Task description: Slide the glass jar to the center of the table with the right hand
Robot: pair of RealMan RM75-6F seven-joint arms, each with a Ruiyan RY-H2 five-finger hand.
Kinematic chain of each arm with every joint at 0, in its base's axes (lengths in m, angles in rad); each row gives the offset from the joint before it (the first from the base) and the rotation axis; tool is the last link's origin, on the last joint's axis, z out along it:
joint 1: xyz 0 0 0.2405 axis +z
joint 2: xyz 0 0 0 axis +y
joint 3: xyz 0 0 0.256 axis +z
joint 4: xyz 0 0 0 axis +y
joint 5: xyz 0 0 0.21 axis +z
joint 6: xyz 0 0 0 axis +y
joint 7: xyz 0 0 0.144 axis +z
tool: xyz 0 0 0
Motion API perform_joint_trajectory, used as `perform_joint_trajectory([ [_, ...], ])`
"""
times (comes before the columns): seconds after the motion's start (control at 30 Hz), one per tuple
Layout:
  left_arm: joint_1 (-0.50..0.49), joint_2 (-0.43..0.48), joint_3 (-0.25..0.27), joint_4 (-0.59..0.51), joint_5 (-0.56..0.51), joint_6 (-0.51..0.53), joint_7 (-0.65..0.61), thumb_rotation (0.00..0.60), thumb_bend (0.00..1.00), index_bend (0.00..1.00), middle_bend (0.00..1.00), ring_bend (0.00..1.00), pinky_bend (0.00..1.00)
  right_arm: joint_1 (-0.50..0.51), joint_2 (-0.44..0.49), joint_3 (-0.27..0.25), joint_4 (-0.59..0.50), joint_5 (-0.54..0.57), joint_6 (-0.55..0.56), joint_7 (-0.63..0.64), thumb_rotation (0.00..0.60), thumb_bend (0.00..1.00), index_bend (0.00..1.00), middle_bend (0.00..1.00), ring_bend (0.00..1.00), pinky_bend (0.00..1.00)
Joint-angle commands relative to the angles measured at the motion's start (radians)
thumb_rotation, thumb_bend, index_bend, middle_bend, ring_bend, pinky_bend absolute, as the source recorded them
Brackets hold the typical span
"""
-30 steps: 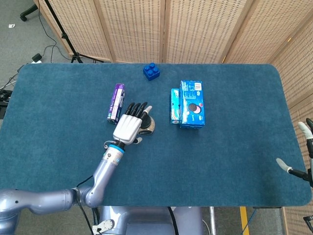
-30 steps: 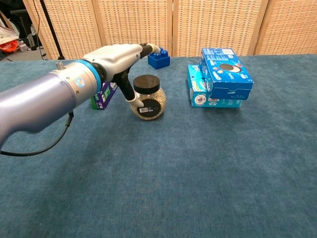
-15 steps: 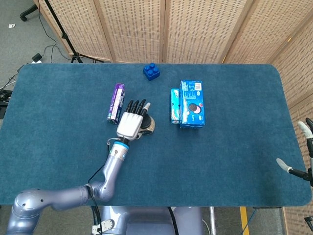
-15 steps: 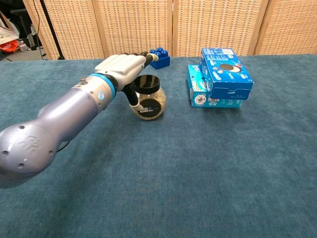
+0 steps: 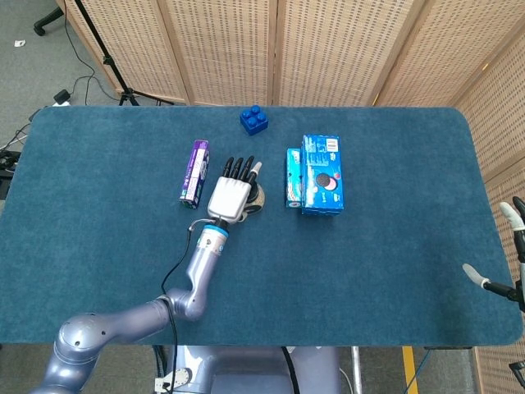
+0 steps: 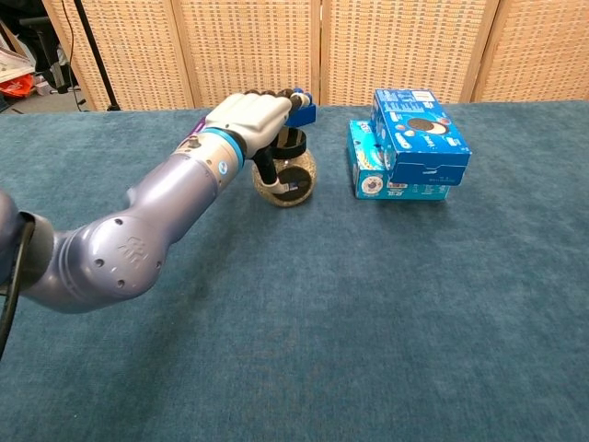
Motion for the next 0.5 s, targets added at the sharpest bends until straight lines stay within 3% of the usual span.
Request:
perform_joint_trajectory([
  [0.03, -0.031, -0.020, -0.025, 0.054, -0.012, -0.033, -0.020, 0.600, 0.01, 0.00, 0.00, 0.00, 0.00, 0.000, -0.002, 0.004, 0.000, 0.006, -0.006, 0.000, 0.600, 0.00, 0.00, 0.00, 0.00, 0.00],
  [0.23, -0.069, -0.032, -0.042, 0.141, -0.011, -0.073, -0.053, 0.600, 0.01, 0.00, 0.00, 0.00, 0.00, 0.002, -0.005, 0.016, 0.003, 0.023, -0.020, 0.003, 0.600, 0.00, 0.00, 0.00, 0.00, 0.00],
  [0.5, -0.173, -0.090, -0.088, 0.377, -0.027, -0.164, -0.117, 0.600, 0.01, 0.00, 0.00, 0.00, 0.00, 0.007, -0.009, 0.032, 0.020, 0.049, -0.048, 0.009, 0.600, 0.00, 0.00, 0.00, 0.00, 0.00],
])
